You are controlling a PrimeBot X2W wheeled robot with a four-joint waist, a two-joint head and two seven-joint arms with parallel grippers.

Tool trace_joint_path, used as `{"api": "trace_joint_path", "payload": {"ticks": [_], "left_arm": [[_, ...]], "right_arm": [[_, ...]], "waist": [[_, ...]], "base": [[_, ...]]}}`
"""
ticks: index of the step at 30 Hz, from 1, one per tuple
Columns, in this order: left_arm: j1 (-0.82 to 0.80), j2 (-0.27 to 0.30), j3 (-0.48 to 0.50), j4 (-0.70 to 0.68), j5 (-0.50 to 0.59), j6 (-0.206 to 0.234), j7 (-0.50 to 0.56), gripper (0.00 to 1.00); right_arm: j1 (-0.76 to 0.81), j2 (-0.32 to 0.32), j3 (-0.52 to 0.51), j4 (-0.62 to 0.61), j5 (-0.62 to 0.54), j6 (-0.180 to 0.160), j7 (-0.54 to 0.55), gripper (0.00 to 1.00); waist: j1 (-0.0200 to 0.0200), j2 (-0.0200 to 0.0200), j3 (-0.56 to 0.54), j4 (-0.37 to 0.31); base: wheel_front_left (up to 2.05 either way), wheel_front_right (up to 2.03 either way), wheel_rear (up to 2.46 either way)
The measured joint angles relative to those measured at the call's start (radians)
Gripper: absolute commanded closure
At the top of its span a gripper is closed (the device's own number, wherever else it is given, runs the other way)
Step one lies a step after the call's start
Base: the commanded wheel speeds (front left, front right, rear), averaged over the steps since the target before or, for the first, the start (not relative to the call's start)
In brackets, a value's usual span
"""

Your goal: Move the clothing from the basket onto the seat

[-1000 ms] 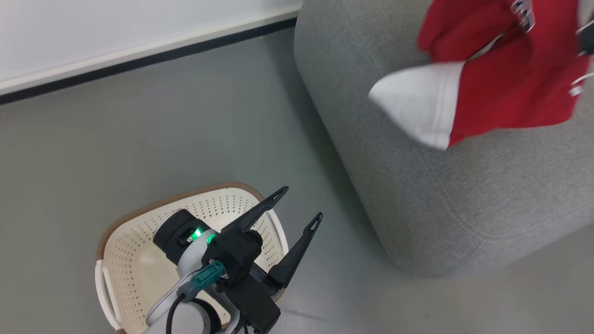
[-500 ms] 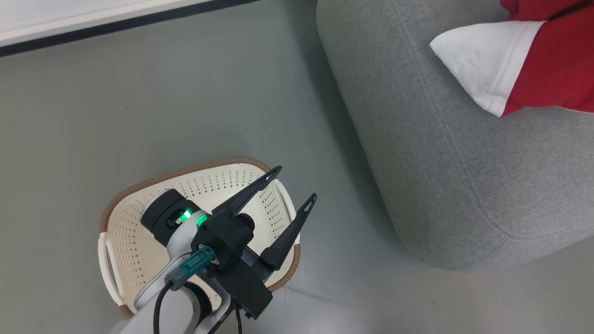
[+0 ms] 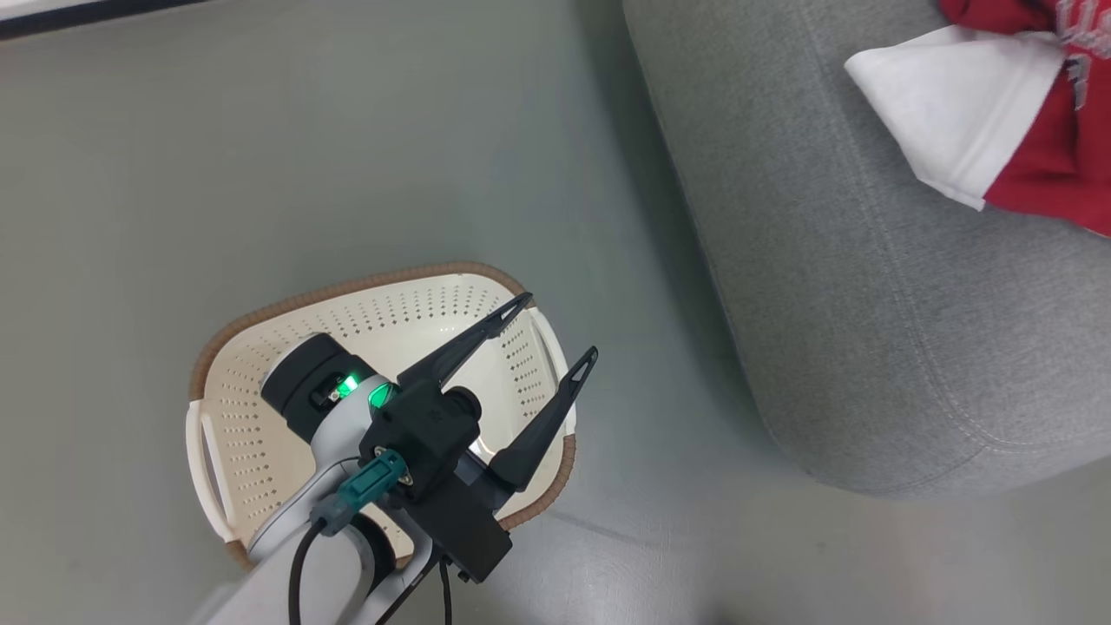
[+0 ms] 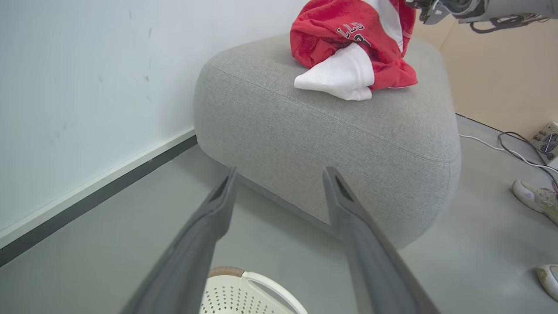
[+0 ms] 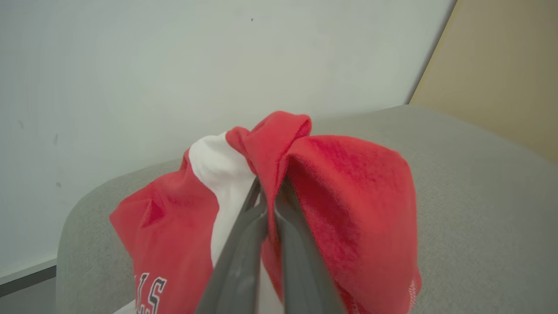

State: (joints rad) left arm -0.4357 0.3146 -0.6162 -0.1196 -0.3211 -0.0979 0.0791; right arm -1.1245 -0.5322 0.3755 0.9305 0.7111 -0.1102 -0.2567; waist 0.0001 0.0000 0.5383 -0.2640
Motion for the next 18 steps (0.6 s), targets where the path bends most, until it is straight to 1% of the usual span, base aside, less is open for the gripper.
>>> {"api": "trace_joint_path", "payload": {"ticks": [4, 10, 14, 15, 16, 17, 18], "left_arm": [[-0.012, 0.000, -0.001, 0.001, 0.000, 0.000, 0.000, 0.00], [-0.017, -0.001, -0.003, 0.008, 0.000, -0.008, -0.002, 0.00], [-0.026, -0.002, -0.003, 0.027, 0.000, -0.008, -0.011, 0.00], [-0.027, -0.002, -0.003, 0.031, 0.000, -0.008, -0.014, 0.00], [-0.027, -0.002, -0.002, 0.036, 0.000, -0.008, -0.015, 0.00], [-0.027, -0.002, -0.002, 0.039, 0.000, -0.008, -0.016, 0.00], [-0.027, -0.002, -0.002, 0.042, 0.000, -0.008, -0.022, 0.00]], "right_arm": [[0.029, 0.048, 0.016, 0.020, 0.002, 0.006, 0.000, 1.00], [0.030, 0.073, 0.020, 0.064, 0.002, 0.017, 0.000, 1.00], [0.031, 0.101, 0.021, 0.100, 0.006, 0.023, 0.000, 1.00], [0.031, 0.101, 0.024, 0.108, 0.006, 0.025, 0.000, 0.91], [0.031, 0.101, 0.024, 0.111, 0.006, 0.027, 0.000, 0.56], [0.031, 0.103, 0.026, 0.115, 0.006, 0.032, 0.000, 0.00], [0.031, 0.105, 0.031, 0.118, 0.004, 0.032, 0.000, 0.00]], "waist": [[0.0001, 0.0000, 0.014, 0.013], [0.0000, 0.0000, 0.027, 0.031], [0.0000, 0.0001, 0.022, 0.039], [0.0000, 0.0000, 0.019, 0.040], [0.0000, 0.0000, 0.015, 0.041], [0.0000, 0.0000, 0.012, 0.041], [-0.0001, 0.0000, 0.008, 0.040]], "base": [[0.00, 0.00, 0.00], [0.00, 0.00, 0.00], [0.00, 0.00, 0.00], [0.00, 0.00, 0.00], [0.00, 0.00, 0.00], [0.00, 0.00, 0.00], [0.00, 0.00, 0.00]]}}
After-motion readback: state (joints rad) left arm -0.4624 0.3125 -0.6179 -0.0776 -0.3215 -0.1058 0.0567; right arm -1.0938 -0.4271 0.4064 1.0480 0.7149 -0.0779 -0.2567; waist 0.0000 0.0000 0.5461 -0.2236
